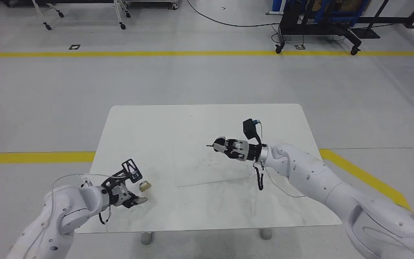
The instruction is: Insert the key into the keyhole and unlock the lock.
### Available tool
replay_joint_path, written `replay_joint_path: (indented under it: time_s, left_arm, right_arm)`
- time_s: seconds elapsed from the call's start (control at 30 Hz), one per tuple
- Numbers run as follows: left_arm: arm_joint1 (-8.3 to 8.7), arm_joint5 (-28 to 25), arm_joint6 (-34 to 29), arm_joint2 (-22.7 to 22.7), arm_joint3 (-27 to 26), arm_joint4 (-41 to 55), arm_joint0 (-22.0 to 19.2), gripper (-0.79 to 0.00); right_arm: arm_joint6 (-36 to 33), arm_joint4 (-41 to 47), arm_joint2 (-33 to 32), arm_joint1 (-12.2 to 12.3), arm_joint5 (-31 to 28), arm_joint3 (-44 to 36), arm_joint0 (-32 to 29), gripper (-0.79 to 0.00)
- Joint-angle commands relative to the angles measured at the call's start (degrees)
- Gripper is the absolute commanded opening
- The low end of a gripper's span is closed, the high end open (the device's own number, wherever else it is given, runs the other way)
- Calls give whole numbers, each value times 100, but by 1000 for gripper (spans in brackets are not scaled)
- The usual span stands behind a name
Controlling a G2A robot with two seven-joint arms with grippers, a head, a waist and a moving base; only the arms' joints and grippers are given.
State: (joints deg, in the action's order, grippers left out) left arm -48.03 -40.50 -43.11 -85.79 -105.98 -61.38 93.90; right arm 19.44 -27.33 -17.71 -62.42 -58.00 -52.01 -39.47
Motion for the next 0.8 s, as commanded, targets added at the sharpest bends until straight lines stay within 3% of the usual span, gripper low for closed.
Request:
replay_joint_path:
  time_s: [0.0, 0.43, 0.5, 0.57, 0.77]
  left_arm:
    - [-13, 41, 23, 140, 135, -63, -88, -406]
    - [-73, 119, 111, 632, 595, -112, -640, -523]
    - [-76, 128, 114, 672, 655, -150, -695, -625]
    - [-88, 102, 95, 770, 742, -165, -782, -785]
    - [-118, 107, 78, 968, 882, -162, -1032, -785]
  right_arm:
    - [0, 0, 0, 0, 0, 0, 0, -785]
    - [0, 0, 0, 0, 0, 0, 0, -785]
    - [0, 0, 0, 0, 0, 0, 0, -785]
    - [0, 0, 0, 0, 0, 0, 0, -785]
    - [0, 0, 0, 0, 0, 0, 0, -785]
